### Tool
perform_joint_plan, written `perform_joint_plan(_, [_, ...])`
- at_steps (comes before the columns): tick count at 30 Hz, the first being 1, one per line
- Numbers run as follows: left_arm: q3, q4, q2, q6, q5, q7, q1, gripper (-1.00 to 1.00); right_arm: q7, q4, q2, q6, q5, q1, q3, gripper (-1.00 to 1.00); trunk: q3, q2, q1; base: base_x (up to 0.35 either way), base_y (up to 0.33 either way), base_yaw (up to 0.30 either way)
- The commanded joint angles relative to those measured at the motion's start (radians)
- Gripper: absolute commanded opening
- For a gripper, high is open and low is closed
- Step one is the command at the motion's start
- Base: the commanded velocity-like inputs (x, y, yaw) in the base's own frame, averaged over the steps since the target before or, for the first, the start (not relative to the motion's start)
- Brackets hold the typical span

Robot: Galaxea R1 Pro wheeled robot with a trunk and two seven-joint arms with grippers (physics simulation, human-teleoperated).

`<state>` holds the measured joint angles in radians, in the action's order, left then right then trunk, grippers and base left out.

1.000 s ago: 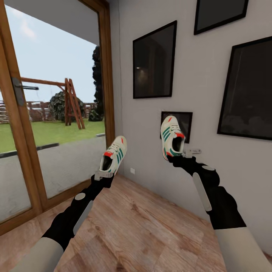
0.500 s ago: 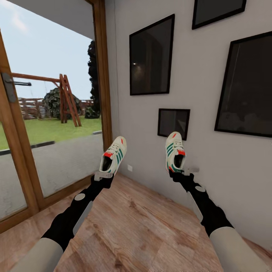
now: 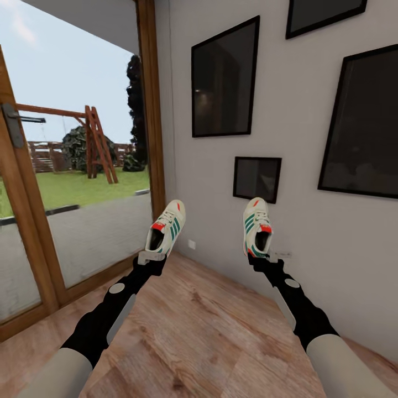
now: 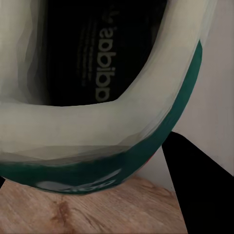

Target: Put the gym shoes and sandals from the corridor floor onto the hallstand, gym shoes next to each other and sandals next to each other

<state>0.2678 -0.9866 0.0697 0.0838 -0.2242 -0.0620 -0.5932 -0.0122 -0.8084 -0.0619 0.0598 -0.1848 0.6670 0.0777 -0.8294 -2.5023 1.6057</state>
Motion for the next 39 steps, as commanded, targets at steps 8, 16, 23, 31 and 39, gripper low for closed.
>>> perform_joint_plan(8, [0.002, -0.001, 0.001, 0.005, -0.01, -0.001, 0.0, -1.0, -0.002, -0.003, -0.001, 0.006, -0.01, 0.0, 0.004, -1.0, -0.001, -0.001, 0.0, 0.0, 0.249, 0.0])
perform_joint_plan(16, [0.002, -0.001, 0.001, 0.005, -0.01, -0.001, 0.0, -1.0, -0.002, -0.002, -0.001, 0.005, -0.018, 0.0, 0.002, -1.0, -0.001, -0.001, 0.0, 0.0, 0.016, 0.0])
perform_joint_plan(23, [0.001, -0.001, 0.001, 0.005, -0.01, -0.001, 0.0, -1.0, -0.002, -0.002, -0.001, 0.005, -0.019, 0.0, 0.002, -1.0, -0.006, -0.001, 0.0, 0.0, 0.001, 0.0])
perform_joint_plan(31, [0.001, -0.001, 0.001, 0.005, -0.01, -0.001, 0.0, -1.0, -0.002, -0.002, -0.001, 0.005, -0.022, 0.0, 0.002, -1.0, -0.018, -0.001, 0.0, 0.0, 0.0, -0.052])
perform_joint_plan(39, [0.001, 0.0, 0.001, 0.005, -0.01, -0.001, 0.0, -1.0, -0.002, -0.002, -0.001, 0.006, -0.022, 0.0, 0.002, -1.0, -0.027, -0.001, 0.0, 0.0, 0.0, -0.21])
